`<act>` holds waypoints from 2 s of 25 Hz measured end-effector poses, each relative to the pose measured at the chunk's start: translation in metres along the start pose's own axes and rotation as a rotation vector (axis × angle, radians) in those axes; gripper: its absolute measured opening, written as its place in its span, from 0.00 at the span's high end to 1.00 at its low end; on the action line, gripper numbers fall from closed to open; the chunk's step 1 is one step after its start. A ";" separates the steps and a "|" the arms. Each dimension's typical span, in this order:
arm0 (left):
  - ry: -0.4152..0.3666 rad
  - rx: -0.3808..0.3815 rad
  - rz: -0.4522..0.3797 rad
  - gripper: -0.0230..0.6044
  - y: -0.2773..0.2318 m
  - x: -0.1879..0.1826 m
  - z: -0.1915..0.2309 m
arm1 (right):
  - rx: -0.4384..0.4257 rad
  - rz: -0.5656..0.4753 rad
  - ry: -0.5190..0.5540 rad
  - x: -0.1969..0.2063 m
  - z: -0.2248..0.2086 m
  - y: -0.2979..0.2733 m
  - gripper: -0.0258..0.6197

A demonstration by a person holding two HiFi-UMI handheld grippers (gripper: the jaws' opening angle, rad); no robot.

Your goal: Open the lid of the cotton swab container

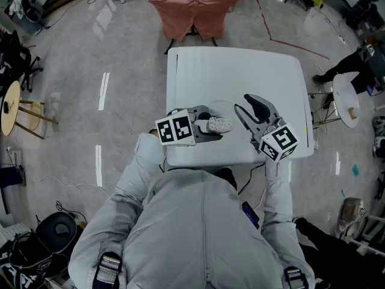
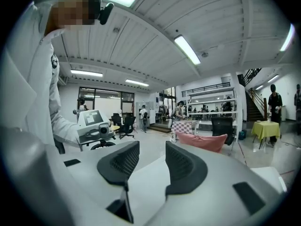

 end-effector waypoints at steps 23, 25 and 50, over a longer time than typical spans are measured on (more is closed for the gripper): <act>0.157 -0.575 -0.121 0.62 0.059 -0.033 0.070 | 0.492 -0.035 0.004 -0.028 -0.020 0.073 0.87; 0.150 -0.597 -0.121 0.62 0.060 -0.033 0.068 | 0.509 -0.051 -0.001 -0.032 -0.020 0.080 0.88; 0.153 -0.599 -0.106 0.62 0.001 -0.035 0.117 | 0.590 0.007 0.006 -0.016 -0.060 0.105 0.91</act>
Point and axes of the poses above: the fingertips, and each gripper's own axes: y backward along the fingers, z to its left, x out of its underside, the point moved 5 cm from there along y, backward along the fingers, and after that the axes turned 7 degrees about -x, right-handed, at the moved point
